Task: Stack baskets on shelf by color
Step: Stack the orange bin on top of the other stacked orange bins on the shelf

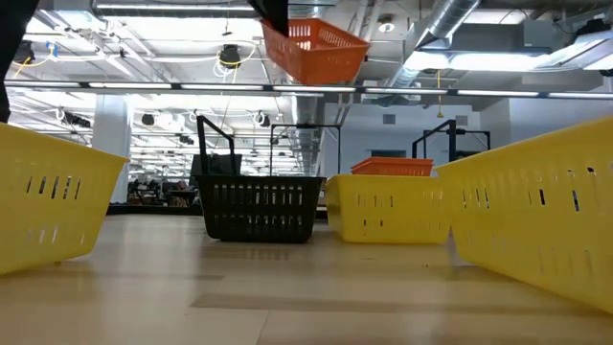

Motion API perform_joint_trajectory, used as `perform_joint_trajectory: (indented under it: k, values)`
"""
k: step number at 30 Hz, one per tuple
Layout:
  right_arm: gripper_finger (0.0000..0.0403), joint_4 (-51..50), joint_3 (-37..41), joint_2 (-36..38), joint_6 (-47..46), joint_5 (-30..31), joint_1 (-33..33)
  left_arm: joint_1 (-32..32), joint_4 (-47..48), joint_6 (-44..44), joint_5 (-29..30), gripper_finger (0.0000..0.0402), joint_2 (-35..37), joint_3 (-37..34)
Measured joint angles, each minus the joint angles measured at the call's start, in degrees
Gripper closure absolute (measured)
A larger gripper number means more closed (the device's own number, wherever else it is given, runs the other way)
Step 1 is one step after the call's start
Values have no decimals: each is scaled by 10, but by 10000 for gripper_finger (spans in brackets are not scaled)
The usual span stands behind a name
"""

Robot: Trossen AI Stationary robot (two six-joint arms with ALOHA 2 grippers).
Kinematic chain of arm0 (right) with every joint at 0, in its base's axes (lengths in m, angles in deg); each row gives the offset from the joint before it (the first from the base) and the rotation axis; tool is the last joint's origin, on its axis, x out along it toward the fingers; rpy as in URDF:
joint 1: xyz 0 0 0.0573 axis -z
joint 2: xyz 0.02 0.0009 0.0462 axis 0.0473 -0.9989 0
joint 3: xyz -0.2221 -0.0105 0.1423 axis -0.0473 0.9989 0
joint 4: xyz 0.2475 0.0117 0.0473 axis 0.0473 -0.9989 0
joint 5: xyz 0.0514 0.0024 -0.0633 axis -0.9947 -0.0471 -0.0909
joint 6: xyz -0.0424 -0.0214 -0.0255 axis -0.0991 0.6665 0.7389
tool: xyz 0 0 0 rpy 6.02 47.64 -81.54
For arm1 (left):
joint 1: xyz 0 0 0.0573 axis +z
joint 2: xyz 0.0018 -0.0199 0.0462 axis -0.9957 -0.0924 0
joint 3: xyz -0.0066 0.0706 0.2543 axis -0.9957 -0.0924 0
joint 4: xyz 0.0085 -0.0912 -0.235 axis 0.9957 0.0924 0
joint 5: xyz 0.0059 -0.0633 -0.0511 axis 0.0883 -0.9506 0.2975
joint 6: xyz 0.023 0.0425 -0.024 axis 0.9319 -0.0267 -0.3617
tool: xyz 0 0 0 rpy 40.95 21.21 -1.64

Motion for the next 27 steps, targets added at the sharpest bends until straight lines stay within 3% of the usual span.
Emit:
perform_joint_trajectory:
  k: [5, 9, 15, 20, 27]
  values:
    - [391, 74, 100, -15, 20, 4, 2, 24, 10, 21, -1, 401, 0, 0]
    - [380, 142, 134, -49, 68, 4, 17, 41, 12, 51, -28, 401, 0, 0]
    - [372, 251, 133, -118, 151, -3, 41, 49, 18, 87, -38, 401, 0, 0]
    - [375, 255, 99, -190, 142, -120, 61, 49, 31, 95, -39, 401, 0, 0]
    - [366, 262, 37, -261, 147, -127, 53, 49, 33, 101, -42, 401, 0, 0]
